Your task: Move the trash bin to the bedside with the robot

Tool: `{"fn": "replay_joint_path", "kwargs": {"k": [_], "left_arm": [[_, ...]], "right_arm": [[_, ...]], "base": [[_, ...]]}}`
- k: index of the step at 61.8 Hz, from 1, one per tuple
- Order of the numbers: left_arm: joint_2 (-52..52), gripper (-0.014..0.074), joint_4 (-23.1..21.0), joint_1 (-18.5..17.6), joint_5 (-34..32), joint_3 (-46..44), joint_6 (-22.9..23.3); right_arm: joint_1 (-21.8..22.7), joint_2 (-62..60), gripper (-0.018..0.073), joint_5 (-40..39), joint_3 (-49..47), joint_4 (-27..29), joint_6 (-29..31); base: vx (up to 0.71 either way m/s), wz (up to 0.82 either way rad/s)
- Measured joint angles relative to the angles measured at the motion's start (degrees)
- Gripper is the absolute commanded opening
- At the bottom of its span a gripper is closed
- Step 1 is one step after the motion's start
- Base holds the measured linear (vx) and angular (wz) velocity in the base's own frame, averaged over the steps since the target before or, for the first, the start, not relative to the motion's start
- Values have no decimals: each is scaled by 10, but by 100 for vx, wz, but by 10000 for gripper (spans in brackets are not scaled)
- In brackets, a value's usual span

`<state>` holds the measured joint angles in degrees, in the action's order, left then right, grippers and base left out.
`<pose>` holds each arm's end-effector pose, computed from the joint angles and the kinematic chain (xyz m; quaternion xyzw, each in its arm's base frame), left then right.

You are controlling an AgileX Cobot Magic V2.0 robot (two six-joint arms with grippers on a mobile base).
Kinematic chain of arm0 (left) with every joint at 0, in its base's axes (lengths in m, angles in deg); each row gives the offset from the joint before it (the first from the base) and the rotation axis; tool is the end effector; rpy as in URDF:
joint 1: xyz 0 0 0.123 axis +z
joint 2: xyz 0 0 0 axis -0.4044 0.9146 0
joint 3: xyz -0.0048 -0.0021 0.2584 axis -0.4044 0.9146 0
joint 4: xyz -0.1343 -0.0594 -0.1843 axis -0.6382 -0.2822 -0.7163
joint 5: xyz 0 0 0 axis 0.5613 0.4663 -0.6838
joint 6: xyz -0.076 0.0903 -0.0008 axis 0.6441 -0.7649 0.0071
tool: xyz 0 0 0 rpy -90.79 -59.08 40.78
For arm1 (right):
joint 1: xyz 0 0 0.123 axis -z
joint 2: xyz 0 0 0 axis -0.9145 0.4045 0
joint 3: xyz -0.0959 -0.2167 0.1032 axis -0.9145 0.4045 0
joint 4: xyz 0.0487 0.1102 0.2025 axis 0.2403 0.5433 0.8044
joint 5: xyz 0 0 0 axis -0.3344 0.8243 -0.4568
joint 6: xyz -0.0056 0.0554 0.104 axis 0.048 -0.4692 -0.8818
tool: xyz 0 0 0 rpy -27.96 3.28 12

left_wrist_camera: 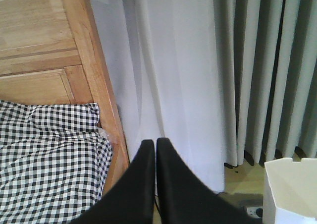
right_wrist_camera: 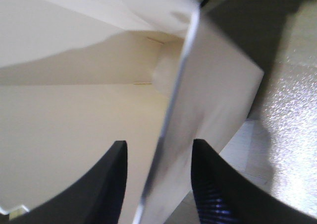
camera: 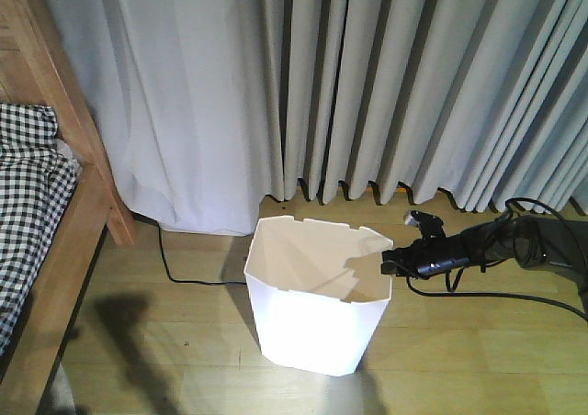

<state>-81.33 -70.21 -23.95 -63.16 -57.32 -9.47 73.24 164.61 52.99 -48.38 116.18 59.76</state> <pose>0.0916 0.0043 0.1761 0.0238 0.7697 0.0432 0.6365 0.4083 0.0120 -0.2095 -0.0167 0.9573 0.2606 0.1242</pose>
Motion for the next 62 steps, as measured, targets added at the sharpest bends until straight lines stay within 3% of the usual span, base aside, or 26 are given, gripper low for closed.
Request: {"fn": "replay_joint_path", "kwargs": {"k": [17,41,62], "left_arm": [[0,-6,0,0,0,0,0],[0,-6,0,0,0,0,0],[0,-6,0,0,0,0,0]], "right_arm": [[54,-10,230,91,0,-48,-81],[130,-13,213,297,0,-73,-98],[136,-13,214,284,-3,-73,-162]], "base": [[0,0],[0,0],[0,0]]}}
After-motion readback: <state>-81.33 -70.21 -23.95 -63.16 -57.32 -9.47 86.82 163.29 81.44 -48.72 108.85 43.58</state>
